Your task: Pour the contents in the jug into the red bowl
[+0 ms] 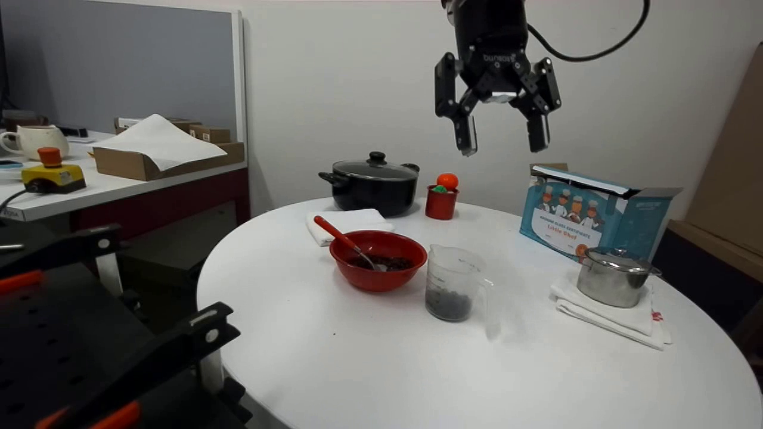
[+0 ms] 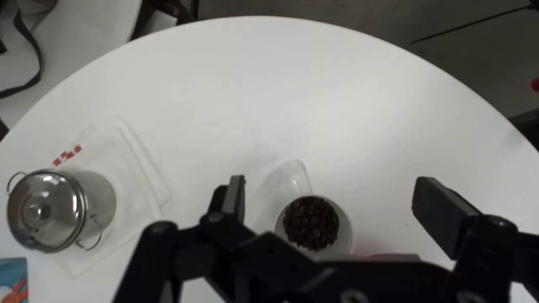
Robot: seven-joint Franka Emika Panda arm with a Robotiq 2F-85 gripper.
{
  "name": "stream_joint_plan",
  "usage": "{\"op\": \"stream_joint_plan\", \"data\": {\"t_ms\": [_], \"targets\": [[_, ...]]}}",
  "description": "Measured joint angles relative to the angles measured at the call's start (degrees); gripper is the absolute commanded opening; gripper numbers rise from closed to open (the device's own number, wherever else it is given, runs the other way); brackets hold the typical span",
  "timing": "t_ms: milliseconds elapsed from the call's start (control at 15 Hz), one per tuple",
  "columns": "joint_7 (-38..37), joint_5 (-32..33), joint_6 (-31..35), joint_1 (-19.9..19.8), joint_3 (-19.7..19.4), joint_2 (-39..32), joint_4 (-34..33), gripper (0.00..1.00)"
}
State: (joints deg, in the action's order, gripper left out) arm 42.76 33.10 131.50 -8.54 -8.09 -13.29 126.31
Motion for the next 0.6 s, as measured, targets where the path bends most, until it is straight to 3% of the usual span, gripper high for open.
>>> {"op": "stream_joint_plan", "data": {"t_ms": [267,600], "targets": [[0.0,2.5,5.0,-2.3,-1.3,-6.1,-0.5,1.0],[1.5,1.0,11.1,-4.0,-0.3,-11.7,-1.8,1.0]]}}
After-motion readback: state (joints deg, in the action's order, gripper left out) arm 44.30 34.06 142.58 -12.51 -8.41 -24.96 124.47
